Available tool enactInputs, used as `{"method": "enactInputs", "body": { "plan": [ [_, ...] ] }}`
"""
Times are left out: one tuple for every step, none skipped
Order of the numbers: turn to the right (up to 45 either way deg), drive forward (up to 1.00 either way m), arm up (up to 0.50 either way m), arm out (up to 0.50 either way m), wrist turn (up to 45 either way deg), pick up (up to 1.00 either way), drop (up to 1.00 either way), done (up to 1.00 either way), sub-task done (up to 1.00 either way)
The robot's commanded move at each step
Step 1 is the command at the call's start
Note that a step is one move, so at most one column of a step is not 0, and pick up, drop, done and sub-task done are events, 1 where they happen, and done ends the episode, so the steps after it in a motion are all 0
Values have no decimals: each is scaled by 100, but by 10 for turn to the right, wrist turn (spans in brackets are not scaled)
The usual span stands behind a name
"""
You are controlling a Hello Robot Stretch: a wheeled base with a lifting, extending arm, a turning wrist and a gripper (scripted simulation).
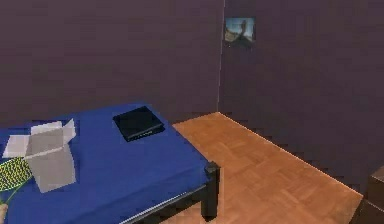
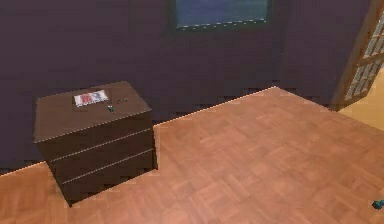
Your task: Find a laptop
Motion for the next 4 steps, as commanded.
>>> {"method": "enactInputs", "body": {
  "plan": [
    [120,0,0,0,0,0,0,0,0],
    [30,0,0,0,0,0,0,0,0],
    [0,35,0,0,0,0,0,0,0],
    [-390,0,0,0,0,0,0,0,0]
  ]
}}
